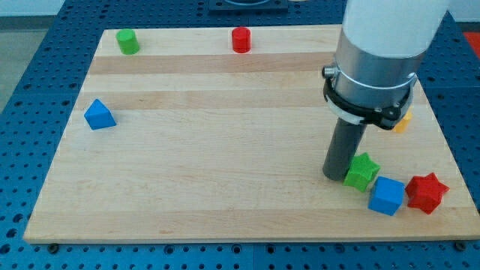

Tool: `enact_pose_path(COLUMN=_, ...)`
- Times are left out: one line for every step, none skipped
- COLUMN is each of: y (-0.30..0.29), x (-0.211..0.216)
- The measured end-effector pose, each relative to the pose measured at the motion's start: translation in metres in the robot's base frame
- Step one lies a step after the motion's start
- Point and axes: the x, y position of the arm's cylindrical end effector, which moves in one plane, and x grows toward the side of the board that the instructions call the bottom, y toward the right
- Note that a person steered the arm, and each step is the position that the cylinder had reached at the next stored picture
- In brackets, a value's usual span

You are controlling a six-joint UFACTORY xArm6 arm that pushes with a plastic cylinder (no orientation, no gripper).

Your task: Move your arm to the left of the yellow heart

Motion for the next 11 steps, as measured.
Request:
enact_pose_path(y=0.005, x=0.000)
enact_pose_path(y=0.008, x=0.000)
enact_pose_path(y=0.008, x=-0.011)
enact_pose_path(y=0.008, x=-0.039)
enact_pose_path(y=0.008, x=-0.067)
enact_pose_path(y=0.009, x=-0.081)
enact_pose_path(y=0.018, x=-0.084)
enact_pose_path(y=0.032, x=-0.092)
enact_pose_path(y=0.043, x=-0.104)
enact_pose_path(y=0.045, x=-0.120)
enact_pose_path(y=0.049, x=-0.124)
